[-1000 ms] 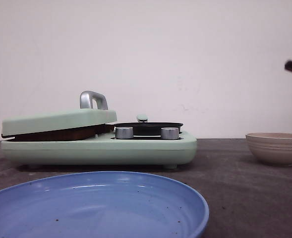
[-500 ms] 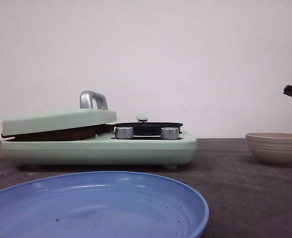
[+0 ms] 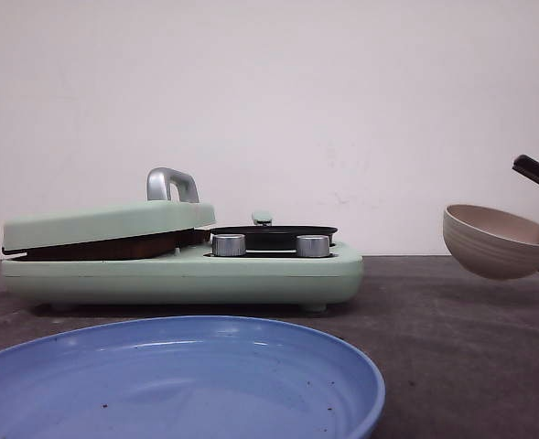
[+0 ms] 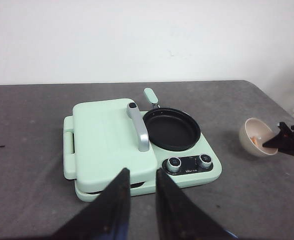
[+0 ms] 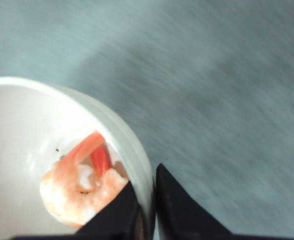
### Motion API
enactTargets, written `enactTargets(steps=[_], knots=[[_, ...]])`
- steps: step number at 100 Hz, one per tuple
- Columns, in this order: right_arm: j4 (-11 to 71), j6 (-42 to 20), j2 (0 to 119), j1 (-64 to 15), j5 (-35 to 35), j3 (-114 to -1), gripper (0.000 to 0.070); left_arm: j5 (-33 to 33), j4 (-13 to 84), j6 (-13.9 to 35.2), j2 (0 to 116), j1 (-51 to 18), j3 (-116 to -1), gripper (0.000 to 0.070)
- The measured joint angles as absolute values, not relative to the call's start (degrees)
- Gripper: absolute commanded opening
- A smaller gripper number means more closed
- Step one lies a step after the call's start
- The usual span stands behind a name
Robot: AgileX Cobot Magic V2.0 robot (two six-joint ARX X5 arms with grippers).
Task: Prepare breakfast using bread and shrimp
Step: 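Grasp the rim of the cream shrimp bowl with the right gripper, then lift the bowl over the frying pan and tip shrimp in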
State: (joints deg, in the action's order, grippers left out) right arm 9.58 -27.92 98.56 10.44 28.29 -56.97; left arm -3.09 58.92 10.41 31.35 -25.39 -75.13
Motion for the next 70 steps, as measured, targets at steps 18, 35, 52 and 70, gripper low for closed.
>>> enactTargets(steps=[18,35,52,70], knots=[[1.8,-27.9,94.2,5.8,28.0,-57.0,0.0,-3.1,58.9,10.4,31.4,-25.4,-75.1,0.0],[-3.6,-27.9,92.2,-1.4,27.6,-60.7,0.0,-3.1,58.8,10.0,31.4,-25.4,-75.1,0.0],[-3.6,-25.5,92.3,-9.5,20.9,-65.5,0.0,-3.1,58.7,9.9,31.4,-25.4,-75.1,0.0],[-3.9,-21.2,94.1,-16.0,15.3,-72.1,0.0,-3.1,58.9,9.4,31.4,-25.4,-75.1,0.0]])
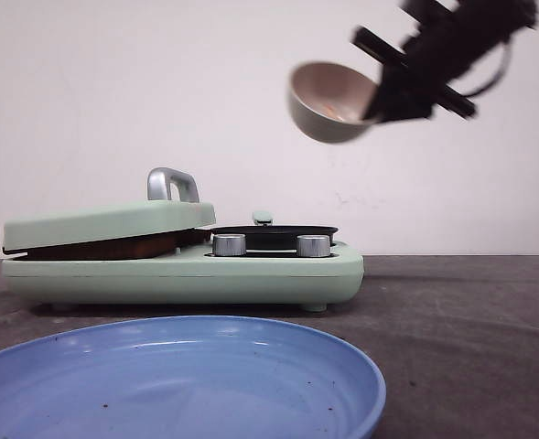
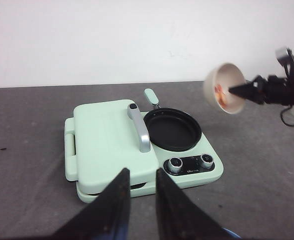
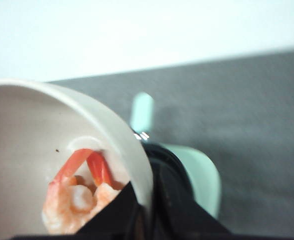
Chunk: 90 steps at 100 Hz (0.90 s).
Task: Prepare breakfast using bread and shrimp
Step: 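Lift the bowl over the frying pan and tip shrimp in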
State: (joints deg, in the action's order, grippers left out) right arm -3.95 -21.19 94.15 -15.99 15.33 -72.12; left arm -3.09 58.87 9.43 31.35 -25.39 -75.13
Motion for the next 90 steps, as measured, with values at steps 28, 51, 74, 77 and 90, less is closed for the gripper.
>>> enactTargets(steps=[28,51,74,77,90], knots=[[-3.3,-15.4,100.6,-21.4,4.9,-80.4,0.0,-3.1,59.0,9.3,31.4,-25.4,-75.1,0.0],[-8.6,-2.6,101.8,-25.4,-3.6,-80.8,0.0,-3.1,60.4,9.2,31.4,-25.4,-75.1,0.0],[-13.3,10.0,103.0,-29.1,-11.9,-80.9,0.0,-3.1,60.4,8.6,31.4,-25.4,-75.1,0.0],[-13.6,11.6,103.2,-29.3,-13.3,-81.0,0.0,-3.1,60.4,8.5,31.4,-25.4,-75.1,0.0],[-16.2,18.6,104.4,-30.5,-17.6,-81.0,0.0,-3.1,60.5,8.4,31.4,-25.4,-75.1,0.0]])
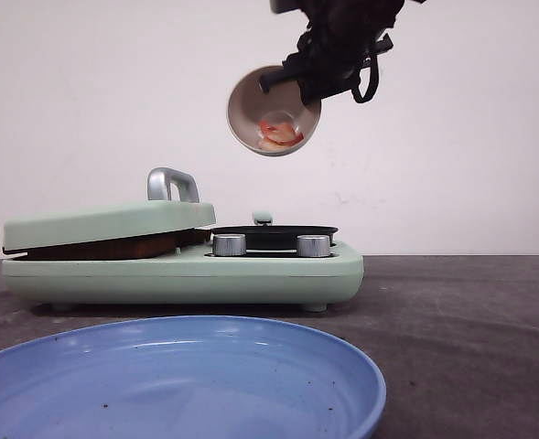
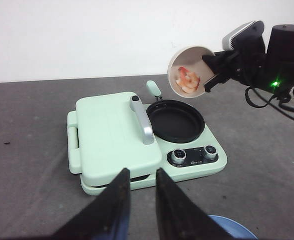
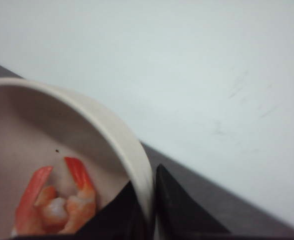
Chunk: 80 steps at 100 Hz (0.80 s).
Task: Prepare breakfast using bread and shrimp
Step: 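Lift the bowl over the frying pan and tip shrimp in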
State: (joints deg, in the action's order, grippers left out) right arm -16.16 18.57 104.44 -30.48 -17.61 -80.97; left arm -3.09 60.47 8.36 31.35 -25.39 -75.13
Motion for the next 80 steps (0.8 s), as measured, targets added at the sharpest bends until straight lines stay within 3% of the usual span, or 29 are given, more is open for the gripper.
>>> enactTargets(steps=[43,80], knots=[[-26.5,37.4,105.4,-31.1,-19.6,-81.0,0.0,-3.1,60.7,8.3,31.4,-25.4,-75.1,0.0],[-31.7,48.4,105.4,-31.2,-17.7,-81.0,0.0,-3.1,60.6,8.3,31.4,-25.4,-75.1,0.0]])
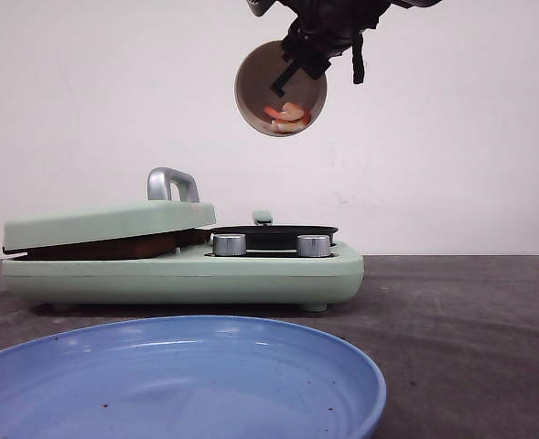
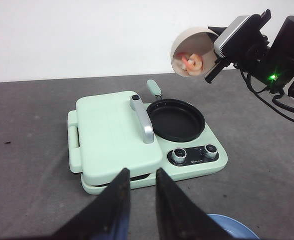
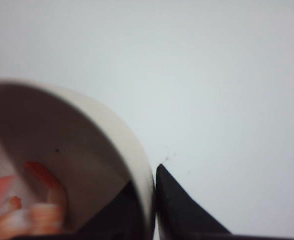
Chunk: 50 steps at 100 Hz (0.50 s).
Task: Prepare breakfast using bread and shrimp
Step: 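Lift the bowl over the frying pan and tip shrimp in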
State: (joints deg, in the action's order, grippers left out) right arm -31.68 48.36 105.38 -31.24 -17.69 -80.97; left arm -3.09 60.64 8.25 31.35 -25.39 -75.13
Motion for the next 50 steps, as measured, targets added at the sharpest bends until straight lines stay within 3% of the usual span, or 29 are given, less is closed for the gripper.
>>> enactTargets(steps=[50], knots=[[-33.6,54.2,105.4,-31.8,-16.5,-83.9,0.0,-3.1,60.8,8.3,31.4,-25.4,-75.1,0.0]])
